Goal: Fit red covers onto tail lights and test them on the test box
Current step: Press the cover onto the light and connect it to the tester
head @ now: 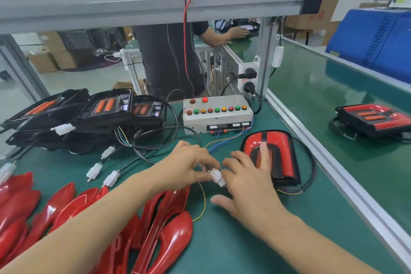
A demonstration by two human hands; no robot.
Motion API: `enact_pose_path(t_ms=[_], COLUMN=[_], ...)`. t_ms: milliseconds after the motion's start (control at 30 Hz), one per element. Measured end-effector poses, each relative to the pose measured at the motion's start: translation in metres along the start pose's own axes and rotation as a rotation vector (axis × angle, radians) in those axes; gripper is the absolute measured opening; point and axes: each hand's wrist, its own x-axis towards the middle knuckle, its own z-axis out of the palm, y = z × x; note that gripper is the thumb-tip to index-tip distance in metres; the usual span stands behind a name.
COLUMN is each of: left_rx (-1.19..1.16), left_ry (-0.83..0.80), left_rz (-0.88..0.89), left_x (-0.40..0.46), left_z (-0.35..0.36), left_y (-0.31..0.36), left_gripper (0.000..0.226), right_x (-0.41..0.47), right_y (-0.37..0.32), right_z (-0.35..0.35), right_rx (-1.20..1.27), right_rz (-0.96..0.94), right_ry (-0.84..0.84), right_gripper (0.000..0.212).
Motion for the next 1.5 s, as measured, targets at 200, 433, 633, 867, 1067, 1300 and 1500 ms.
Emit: enact_pose_path(t_ms=[200, 433, 633, 867, 1067, 1300, 1500], left_rx=[0.371, 0.512, 0.334, -0.402, -0.701, -1.06, -0.677], left_ry=[0.17, 0.224, 0.012, 0.052, 0.004, 0.146, -0.067], left_rz=[0.234, 0.192, -0.036, -0.42, -0.607, -0.5, -0.47], left_x=[-0.011, -0.004, 0.009, 0.053, 0.075, 0.063, 0.06], left_z=[-0.003, 0.0, 0.004, 0.018, 0.035, 0.038, 0.048], left_y=[-0.002, -0.015, -0.015, 0.047, 0.056, 0.049, 0.028], left_gripper=[0.017, 0.016, 0.052, 0.055, 0.01, 0.037, 0.027], right_x=[0.005, -0.003, -0.016, -0.011, -0.007, -0.017, -0.018], right_y=[-0.001, 0.002, 0.026, 0.065, 0.081, 0.088, 0.147], right_z=[0.009, 0.005, -0.005, -0.006, -0.001, -0.006, -0.042], right_rx=[0.084, 0.063, 0.529, 0.912, 1.558, 1.717, 1.817], right_rz=[0.068, 0.075, 0.364, 0.867, 1.017, 0.864, 0.82], right_ry=[-0.015, 0.173, 0.226, 0.097, -0.137, 0.13, 0.757], right_gripper=[0.03, 0.015, 0.02, 0.103, 0.07, 0.029, 0.012])
